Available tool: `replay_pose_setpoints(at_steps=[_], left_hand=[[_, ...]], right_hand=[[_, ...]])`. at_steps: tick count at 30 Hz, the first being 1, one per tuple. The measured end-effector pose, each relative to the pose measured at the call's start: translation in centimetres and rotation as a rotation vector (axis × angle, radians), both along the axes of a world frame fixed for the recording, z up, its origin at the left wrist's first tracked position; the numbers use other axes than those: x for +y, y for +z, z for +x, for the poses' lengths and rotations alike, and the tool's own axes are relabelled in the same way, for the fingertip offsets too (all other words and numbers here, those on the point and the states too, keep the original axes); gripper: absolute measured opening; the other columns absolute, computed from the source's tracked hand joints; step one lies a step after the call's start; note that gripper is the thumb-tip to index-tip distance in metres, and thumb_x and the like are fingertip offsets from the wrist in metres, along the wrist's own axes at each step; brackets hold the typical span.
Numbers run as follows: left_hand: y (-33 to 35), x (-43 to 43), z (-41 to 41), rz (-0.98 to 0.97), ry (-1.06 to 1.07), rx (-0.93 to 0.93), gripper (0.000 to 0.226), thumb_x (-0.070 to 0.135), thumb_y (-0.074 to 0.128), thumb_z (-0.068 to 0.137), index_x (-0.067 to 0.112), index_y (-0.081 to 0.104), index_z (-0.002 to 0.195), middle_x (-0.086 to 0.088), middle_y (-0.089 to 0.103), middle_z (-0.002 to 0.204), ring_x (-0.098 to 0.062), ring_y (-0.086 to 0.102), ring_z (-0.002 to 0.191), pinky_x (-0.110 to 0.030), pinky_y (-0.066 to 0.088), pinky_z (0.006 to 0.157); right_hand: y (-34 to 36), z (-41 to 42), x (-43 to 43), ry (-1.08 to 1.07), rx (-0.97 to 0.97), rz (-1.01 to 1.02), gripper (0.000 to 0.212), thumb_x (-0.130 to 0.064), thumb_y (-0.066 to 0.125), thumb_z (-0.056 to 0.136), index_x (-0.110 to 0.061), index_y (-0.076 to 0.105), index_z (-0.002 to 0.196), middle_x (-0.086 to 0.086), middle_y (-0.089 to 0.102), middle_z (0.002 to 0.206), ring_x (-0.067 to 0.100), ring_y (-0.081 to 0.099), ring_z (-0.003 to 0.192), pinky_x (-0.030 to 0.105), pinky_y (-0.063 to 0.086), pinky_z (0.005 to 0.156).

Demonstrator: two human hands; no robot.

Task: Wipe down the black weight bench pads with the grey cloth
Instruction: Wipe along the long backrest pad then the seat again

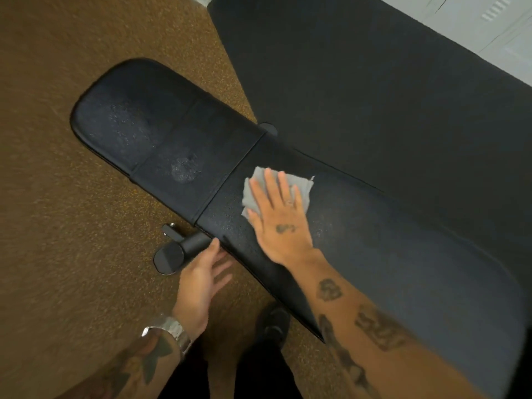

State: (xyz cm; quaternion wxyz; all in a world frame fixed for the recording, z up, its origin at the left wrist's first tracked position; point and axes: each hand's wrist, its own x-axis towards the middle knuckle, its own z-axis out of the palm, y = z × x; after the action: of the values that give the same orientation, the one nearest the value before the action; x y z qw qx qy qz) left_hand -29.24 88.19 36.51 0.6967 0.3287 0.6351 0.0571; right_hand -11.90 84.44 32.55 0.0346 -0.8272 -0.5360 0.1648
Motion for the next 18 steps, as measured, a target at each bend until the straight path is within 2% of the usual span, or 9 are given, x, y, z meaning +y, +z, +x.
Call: replay_pose_setpoints(at_steps=[2,3,4,6,9,13,16,18], left_hand=[[0.3,-0.7,0.4,0.418,-0.206,0.273,0.039,0.044,0.064,0.088,0.027,0.065,0.124,0.004,0.062,0.127,-0.015,0.058,0.117,-0.038,0.042,0.105],[0.6,-0.7,0.4,0.613,-0.308,0.344,0.041,0.036,0.067,0.088,0.024,0.063,0.127,0.002,0.058,0.131,-0.016,0.054,0.121,-0.036,0.040,0.105],[0.8,-0.6,0.7,0.766,-0.410,0.356,0.045,0.029,0.069,0.087,0.022,0.060,0.131,-0.001,0.052,0.135,-0.018,0.048,0.125,-0.035,0.038,0.104],[1.3,-0.3,1.8,0.943,-0.584,0.320,0.053,0.025,0.072,0.084,0.021,0.057,0.135,-0.003,0.042,0.143,-0.021,0.037,0.133,-0.036,0.031,0.107],[1.8,0.4,4.5,1.014,-0.859,0.274,0.057,0.030,0.073,0.083,0.024,0.055,0.136,-0.004,0.038,0.148,-0.025,0.028,0.139,-0.046,0.029,0.113],[1.8,0.6,8.7,1.029,-1.248,0.236,0.068,0.040,0.070,0.083,0.030,0.043,0.144,-0.001,0.029,0.155,-0.022,0.013,0.148,-0.050,0.021,0.116],[1.5,0.4,11.6,1.070,-1.430,0.232,0.073,0.046,0.070,0.080,0.032,0.041,0.145,-0.002,0.027,0.157,-0.023,0.012,0.149,-0.051,0.020,0.117],[1.5,0.1,13.2,1.094,-1.507,0.223,0.073,0.047,0.069,0.080,0.032,0.040,0.146,-0.003,0.026,0.157,-0.025,0.013,0.149,-0.051,0.019,0.117]], right_hand=[[0.0,-2.0,-2.9,0.036,0.034,0.009,0.060,-0.042,0.025,0.103,-0.024,0.013,0.158,0.006,0.004,0.167,0.028,-0.003,0.153,0.045,-0.004,0.121],[0.1,-2.9,-4.5,0.036,0.052,0.012,0.059,-0.042,0.026,0.103,-0.025,0.013,0.158,0.004,0.004,0.167,0.027,-0.003,0.153,0.045,-0.004,0.122],[0.2,-3.5,-6.5,0.010,0.057,0.011,0.059,-0.042,0.027,0.104,-0.025,0.014,0.158,0.003,0.004,0.167,0.025,-0.003,0.154,0.045,-0.004,0.122],[0.6,-4.3,-10.8,-0.085,0.043,-0.014,0.058,-0.042,0.029,0.104,-0.027,0.014,0.158,0.001,0.004,0.167,0.023,-0.002,0.154,0.044,0.000,0.123],[1.0,-3.9,-17.5,-0.277,0.029,-0.032,0.056,-0.043,0.026,0.104,-0.029,0.020,0.157,0.000,0.010,0.167,0.022,0.004,0.154,0.043,0.004,0.122],[1.1,0.0,-26.2,-0.549,0.032,-0.069,0.057,-0.047,0.021,0.103,-0.027,0.023,0.156,0.000,0.010,0.166,0.020,0.004,0.154,0.045,0.010,0.122],[1.1,4.9,-30.7,-0.813,0.048,-0.078,0.059,-0.050,0.017,0.100,-0.030,0.014,0.156,-0.004,0.000,0.166,0.018,-0.004,0.153,0.051,0.010,0.122],[1.0,8.0,-31.6,-0.915,-0.006,-0.042,0.060,-0.046,0.021,0.100,-0.026,0.019,0.156,0.001,0.008,0.165,0.024,0.005,0.153,0.055,0.013,0.120]])
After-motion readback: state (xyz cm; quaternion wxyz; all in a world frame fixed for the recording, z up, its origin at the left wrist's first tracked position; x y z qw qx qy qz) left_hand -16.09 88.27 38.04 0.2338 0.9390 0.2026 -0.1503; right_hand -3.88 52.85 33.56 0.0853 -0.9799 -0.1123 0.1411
